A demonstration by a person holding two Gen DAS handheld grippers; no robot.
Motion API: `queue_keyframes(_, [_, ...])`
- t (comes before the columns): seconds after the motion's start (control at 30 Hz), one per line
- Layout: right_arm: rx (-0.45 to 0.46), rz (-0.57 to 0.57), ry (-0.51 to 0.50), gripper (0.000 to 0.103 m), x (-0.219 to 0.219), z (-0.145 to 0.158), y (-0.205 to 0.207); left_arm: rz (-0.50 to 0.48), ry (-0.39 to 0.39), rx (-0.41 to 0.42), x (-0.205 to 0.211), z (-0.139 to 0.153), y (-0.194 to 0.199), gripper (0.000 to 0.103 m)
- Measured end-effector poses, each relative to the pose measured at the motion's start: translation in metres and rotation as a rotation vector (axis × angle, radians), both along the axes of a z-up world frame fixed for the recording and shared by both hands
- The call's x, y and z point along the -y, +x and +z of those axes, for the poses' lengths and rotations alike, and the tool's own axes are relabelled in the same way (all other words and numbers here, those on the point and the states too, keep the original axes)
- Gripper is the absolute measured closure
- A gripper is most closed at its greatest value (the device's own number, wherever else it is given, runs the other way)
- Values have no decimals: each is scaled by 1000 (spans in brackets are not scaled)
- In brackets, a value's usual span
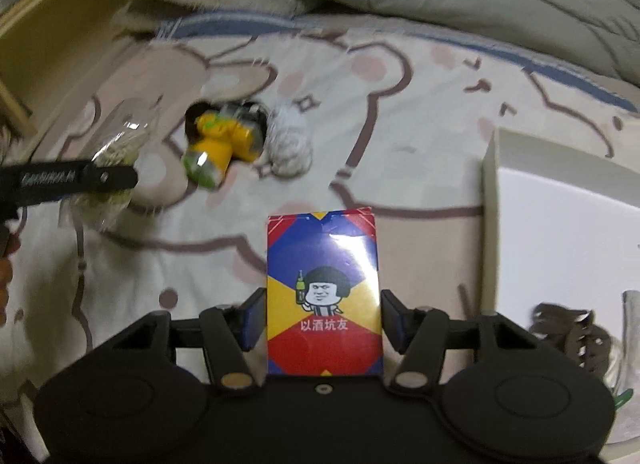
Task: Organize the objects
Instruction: 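Carry the cable bag and card box over the white box with both grippers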
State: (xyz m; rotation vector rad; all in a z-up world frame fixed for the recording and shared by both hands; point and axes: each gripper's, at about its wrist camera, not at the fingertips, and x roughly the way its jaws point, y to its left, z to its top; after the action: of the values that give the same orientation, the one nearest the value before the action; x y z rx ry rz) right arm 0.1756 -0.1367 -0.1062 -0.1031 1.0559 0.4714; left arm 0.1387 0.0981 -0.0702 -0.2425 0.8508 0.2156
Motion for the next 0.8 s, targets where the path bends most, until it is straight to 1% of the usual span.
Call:
queue_keyframes(0.2, [83, -43, 19, 43, 12, 22, 4, -44, 33, 45, 19, 14, -8, 47])
queue_keyframes(0.37, [134, -73, 42, 43, 23, 35, 5, -70, 27, 66, 30, 23, -13, 47])
queue_keyframes(0.8, [207, -153, 103, 43, 57, 63, 5, -99, 31, 115, 60, 41, -15, 47])
